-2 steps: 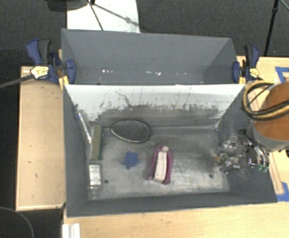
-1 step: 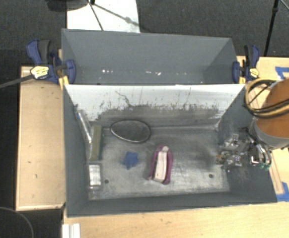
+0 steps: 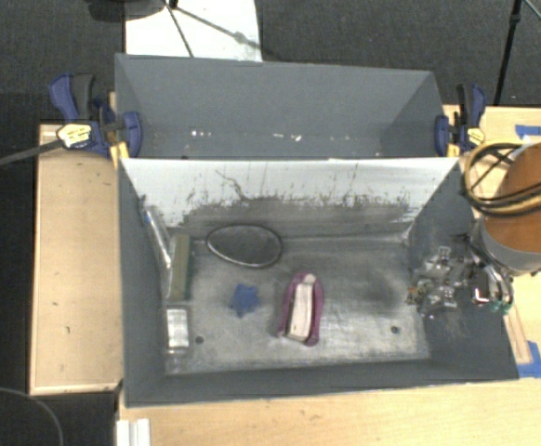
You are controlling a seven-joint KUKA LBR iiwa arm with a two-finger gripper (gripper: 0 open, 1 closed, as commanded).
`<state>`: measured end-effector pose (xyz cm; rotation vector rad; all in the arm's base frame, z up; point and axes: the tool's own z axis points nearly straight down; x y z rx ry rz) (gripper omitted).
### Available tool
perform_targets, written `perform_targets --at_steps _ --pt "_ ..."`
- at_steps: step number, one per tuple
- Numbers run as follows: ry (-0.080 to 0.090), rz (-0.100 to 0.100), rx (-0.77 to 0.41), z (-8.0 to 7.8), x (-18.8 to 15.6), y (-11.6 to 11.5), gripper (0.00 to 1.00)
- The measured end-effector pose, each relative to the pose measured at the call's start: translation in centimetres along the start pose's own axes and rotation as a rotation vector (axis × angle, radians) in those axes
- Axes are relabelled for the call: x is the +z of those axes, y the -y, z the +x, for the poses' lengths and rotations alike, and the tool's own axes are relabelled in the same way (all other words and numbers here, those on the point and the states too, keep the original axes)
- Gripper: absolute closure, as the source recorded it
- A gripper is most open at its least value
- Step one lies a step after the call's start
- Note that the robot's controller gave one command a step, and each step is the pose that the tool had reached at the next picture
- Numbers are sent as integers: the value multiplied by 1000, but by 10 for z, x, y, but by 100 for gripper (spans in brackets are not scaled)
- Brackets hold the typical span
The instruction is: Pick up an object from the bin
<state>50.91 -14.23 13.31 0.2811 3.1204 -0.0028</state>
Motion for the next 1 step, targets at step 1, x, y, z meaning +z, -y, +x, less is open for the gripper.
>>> perform_targets --at_steps 1 --pt "-1 -1 -2 -2 -37 0 100"
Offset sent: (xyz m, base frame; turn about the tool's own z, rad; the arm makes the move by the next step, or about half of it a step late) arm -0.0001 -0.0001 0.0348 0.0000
